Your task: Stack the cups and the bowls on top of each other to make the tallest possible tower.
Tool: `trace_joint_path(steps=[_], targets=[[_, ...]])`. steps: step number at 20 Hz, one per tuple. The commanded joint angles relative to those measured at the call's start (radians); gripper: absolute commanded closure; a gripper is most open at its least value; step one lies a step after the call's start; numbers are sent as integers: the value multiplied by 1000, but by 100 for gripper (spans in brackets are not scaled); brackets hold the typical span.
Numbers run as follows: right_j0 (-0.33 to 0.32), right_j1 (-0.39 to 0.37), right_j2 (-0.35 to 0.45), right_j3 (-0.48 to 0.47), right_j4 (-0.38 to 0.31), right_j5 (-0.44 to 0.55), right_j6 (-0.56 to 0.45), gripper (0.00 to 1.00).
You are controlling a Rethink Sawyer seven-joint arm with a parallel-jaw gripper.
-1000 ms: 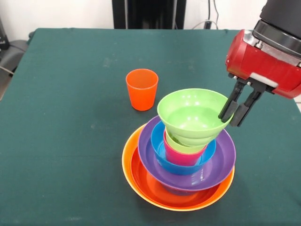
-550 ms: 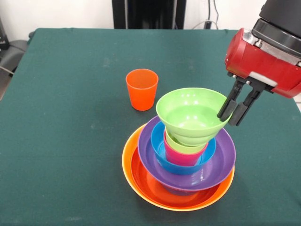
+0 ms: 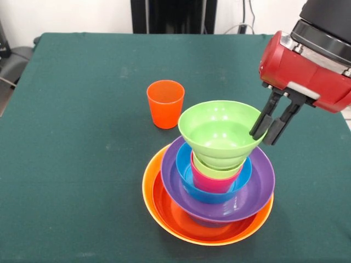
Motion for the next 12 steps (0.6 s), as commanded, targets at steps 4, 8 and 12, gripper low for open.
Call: trace_joint_path(steps=[4,8,12], targets=[[13,-8,48,144,9,3,127,100],[16,-11,46,154,12,-3,132,100],[19,-11,45,161,18,-3,134,100]])
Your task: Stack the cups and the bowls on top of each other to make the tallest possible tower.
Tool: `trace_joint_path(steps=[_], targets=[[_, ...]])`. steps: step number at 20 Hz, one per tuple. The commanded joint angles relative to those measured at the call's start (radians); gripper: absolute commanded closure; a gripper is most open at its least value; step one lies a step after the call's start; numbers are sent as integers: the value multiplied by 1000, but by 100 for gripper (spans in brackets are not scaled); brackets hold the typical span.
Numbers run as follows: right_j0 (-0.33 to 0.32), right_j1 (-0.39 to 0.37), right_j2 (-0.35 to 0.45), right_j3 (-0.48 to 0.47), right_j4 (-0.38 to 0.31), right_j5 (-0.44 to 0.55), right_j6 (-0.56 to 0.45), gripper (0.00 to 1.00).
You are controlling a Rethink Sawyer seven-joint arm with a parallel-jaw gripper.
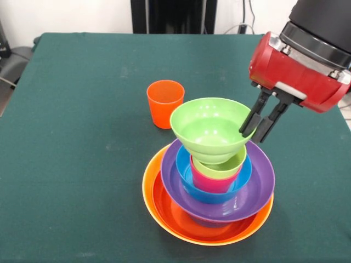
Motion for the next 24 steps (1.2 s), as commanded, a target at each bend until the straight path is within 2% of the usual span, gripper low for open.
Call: trace_joint_path(steps=[1,24], targets=[[20,-10,59,132,14,-5,135,100],[19,9,66,98,43,-5,110,100]])
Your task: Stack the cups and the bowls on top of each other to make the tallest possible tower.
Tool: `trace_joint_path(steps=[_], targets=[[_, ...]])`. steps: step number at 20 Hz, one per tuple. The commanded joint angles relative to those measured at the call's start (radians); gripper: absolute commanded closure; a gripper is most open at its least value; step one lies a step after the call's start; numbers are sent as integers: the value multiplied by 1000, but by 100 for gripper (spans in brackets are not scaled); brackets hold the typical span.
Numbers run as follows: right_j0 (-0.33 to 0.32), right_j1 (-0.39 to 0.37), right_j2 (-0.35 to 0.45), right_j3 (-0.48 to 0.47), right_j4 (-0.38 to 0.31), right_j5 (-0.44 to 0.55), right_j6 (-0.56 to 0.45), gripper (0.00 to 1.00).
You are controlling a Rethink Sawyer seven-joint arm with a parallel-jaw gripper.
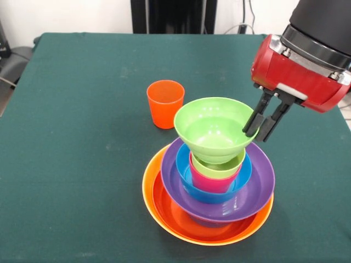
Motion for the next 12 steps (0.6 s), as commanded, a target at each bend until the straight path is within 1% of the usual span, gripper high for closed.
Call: trace_joint_path(steps=[1,12], targets=[[17,9,66,78,7,-10,112,0],[18,11,64,74,1,-19,104,0]])
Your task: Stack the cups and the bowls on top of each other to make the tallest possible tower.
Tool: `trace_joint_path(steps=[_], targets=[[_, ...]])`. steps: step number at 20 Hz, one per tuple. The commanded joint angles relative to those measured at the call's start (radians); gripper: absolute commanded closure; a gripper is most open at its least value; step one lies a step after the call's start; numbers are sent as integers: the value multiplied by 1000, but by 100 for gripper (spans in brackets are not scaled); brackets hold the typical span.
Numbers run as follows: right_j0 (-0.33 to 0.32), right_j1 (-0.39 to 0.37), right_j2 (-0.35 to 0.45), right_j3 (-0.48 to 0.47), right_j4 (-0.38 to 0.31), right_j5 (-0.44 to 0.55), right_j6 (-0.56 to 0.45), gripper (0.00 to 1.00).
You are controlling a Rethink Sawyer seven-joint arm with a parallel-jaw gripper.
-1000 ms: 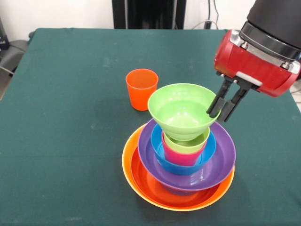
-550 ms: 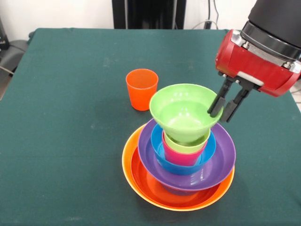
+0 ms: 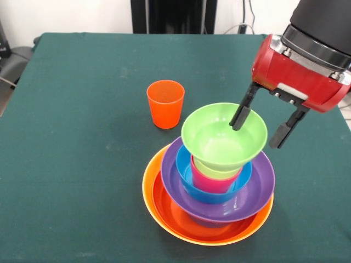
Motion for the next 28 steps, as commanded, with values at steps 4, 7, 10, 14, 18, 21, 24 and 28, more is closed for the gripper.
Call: trace_joint_path(steps=[4,7,10,14,18,21,24,28], targets=[[8,12,77,75,16,-2,103,0],[4,-7,78,86,23,13,94,0],[2,-40,79,99,38,42,79,0],[-8,-76,82,115,56,65,57,0],[-19,-119,88,195,66,18,36,0],[-23,-153,88,236,70,21,17,0],[-30,-183,92,277,73,23,-4,0],[-41,-231,103,369,79,-1,-24,0]])
